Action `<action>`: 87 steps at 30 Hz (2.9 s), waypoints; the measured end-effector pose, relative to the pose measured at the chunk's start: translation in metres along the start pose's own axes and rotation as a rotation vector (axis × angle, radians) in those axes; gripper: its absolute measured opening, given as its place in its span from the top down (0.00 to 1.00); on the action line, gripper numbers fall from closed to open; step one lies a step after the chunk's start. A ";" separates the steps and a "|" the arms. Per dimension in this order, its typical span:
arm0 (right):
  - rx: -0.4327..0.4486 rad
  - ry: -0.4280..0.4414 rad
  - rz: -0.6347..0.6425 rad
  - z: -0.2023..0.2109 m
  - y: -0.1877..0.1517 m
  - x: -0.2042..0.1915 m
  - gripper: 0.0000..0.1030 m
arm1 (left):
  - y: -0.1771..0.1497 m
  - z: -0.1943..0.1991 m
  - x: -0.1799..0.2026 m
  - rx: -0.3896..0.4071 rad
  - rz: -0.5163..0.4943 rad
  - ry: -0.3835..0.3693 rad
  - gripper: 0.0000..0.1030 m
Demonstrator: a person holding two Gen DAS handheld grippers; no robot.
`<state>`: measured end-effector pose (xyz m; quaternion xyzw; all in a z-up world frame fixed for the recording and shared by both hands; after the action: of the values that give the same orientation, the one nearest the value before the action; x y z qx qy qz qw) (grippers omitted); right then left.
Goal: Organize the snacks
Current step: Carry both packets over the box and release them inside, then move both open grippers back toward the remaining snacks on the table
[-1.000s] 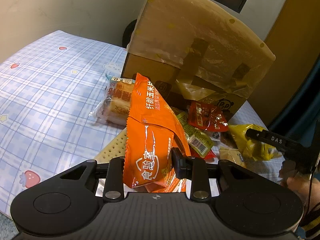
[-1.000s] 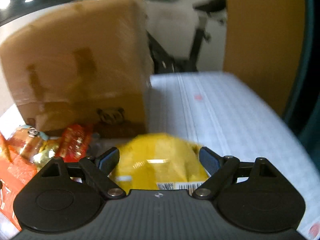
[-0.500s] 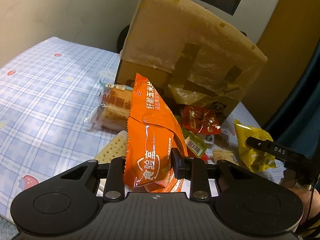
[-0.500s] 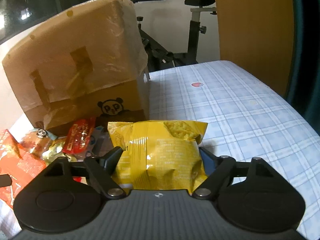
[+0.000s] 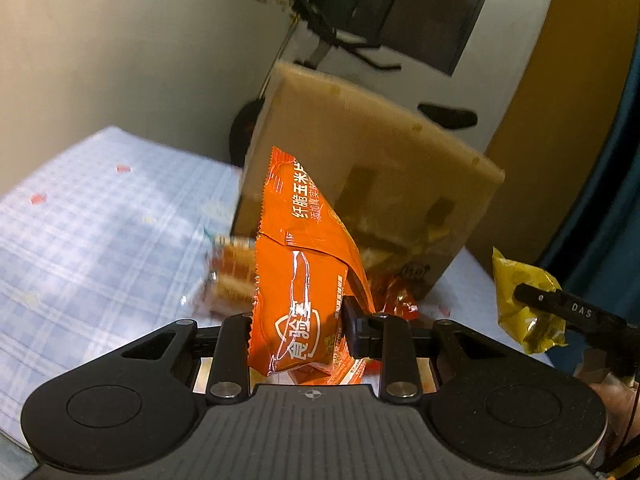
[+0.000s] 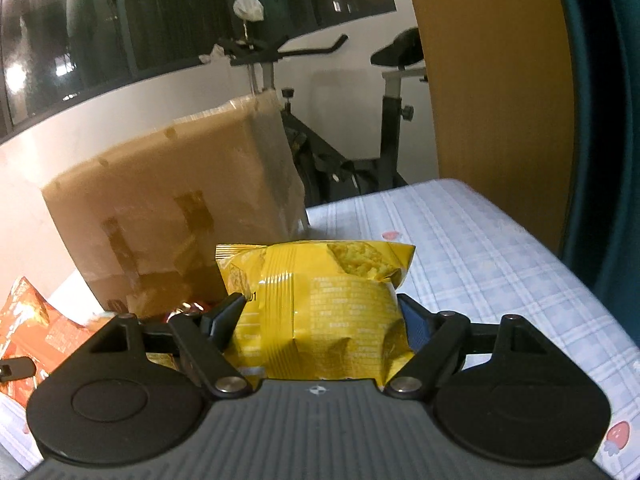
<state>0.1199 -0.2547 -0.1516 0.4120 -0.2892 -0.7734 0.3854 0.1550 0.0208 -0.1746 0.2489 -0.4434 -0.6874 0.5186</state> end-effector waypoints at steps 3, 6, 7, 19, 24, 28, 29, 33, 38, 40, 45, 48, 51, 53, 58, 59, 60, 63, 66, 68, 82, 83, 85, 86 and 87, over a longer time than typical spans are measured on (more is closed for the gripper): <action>0.023 0.030 0.018 0.008 0.011 -0.012 0.21 | 0.016 0.014 -0.001 0.059 -0.026 0.030 0.70; 0.070 0.070 0.050 0.018 0.032 -0.029 0.21 | 0.039 0.024 0.001 0.105 -0.044 0.031 0.70; 0.085 0.084 0.057 0.021 0.039 -0.036 0.21 | 0.047 0.026 0.002 0.119 -0.052 0.034 0.70; 0.204 0.264 0.223 0.003 0.133 -0.139 0.21 | 0.198 0.014 0.022 0.331 -0.150 0.037 0.70; 0.250 0.323 0.177 -0.044 0.156 -0.166 0.21 | 0.245 -0.034 0.023 0.361 -0.152 0.121 0.70; 0.244 0.259 0.243 -0.087 0.158 -0.182 0.21 | 0.257 -0.072 0.021 0.295 -0.189 0.167 0.70; 0.240 0.251 0.262 -0.095 0.157 -0.185 0.21 | 0.258 -0.080 0.020 0.281 -0.194 0.170 0.70; 0.201 0.223 0.332 -0.123 0.144 -0.191 0.21 | 0.256 -0.100 0.008 0.229 -0.232 0.211 0.70; 0.117 0.183 0.353 -0.152 0.125 -0.184 0.20 | 0.248 -0.117 -0.002 0.148 -0.275 0.221 0.69; 0.060 0.188 0.331 -0.162 0.119 -0.180 0.20 | 0.244 -0.123 -0.005 0.116 -0.280 0.215 0.63; 0.016 0.179 0.273 -0.162 0.116 -0.171 0.15 | 0.232 -0.113 -0.021 0.094 -0.243 0.231 0.29; -0.005 0.180 0.229 -0.155 0.119 -0.166 0.11 | 0.230 -0.110 -0.025 0.074 -0.233 0.250 0.28; -0.016 0.186 0.236 -0.146 0.121 -0.168 0.09 | 0.224 -0.093 -0.027 0.062 -0.227 0.254 0.28; -0.008 0.192 0.251 -0.136 0.120 -0.169 0.09 | 0.222 -0.089 -0.028 0.057 -0.228 0.257 0.28; 0.011 0.202 0.233 -0.107 0.114 -0.169 0.09 | 0.211 -0.065 -0.035 0.031 -0.203 0.275 0.28; 0.019 0.199 0.229 -0.100 0.112 -0.168 0.09 | 0.206 -0.058 -0.035 0.029 -0.200 0.268 0.28; 0.021 0.202 0.229 -0.093 0.109 -0.170 0.09 | 0.203 -0.053 -0.035 0.028 -0.204 0.266 0.28; 0.017 0.222 0.243 -0.074 0.098 -0.172 0.09 | 0.191 -0.038 -0.032 0.016 -0.239 0.280 0.28; 0.001 0.242 0.244 -0.055 0.084 -0.174 0.09 | 0.179 -0.023 -0.030 -0.001 -0.254 0.302 0.28; -0.013 0.261 0.242 -0.044 0.075 -0.175 0.09 | 0.172 -0.015 -0.028 -0.004 -0.260 0.296 0.28; -0.068 0.219 0.274 -0.011 -0.002 -0.135 0.09 | 0.103 0.015 -0.040 -0.057 -0.277 0.266 0.28; -0.070 0.212 0.275 -0.010 -0.007 -0.131 0.10 | 0.098 0.014 -0.041 -0.062 -0.277 0.260 0.28; -0.071 0.195 0.263 -0.011 -0.018 -0.120 0.10 | 0.087 0.012 -0.041 -0.066 -0.286 0.249 0.29; -0.073 0.190 0.251 -0.011 -0.022 -0.116 0.10 | 0.081 0.010 -0.040 -0.067 -0.296 0.244 0.29; -0.077 0.183 0.235 -0.012 -0.028 -0.111 0.10 | 0.076 0.008 -0.039 -0.067 -0.306 0.241 0.29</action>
<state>0.1604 -0.1490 -0.1331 0.4289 -0.2694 -0.6926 0.5136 0.1988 0.0546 -0.1088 0.3763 -0.3119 -0.7379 0.4655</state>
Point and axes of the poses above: each gripper's, at about its wrist camera, not at the fingertips, and z roughly against the way its jaws point, x to its right, y to its top, the point moved 10 cm from there along -z, roughly the way its jaws point, and after that the axes turned 14 degrees about -z, right-handed, at the moved point
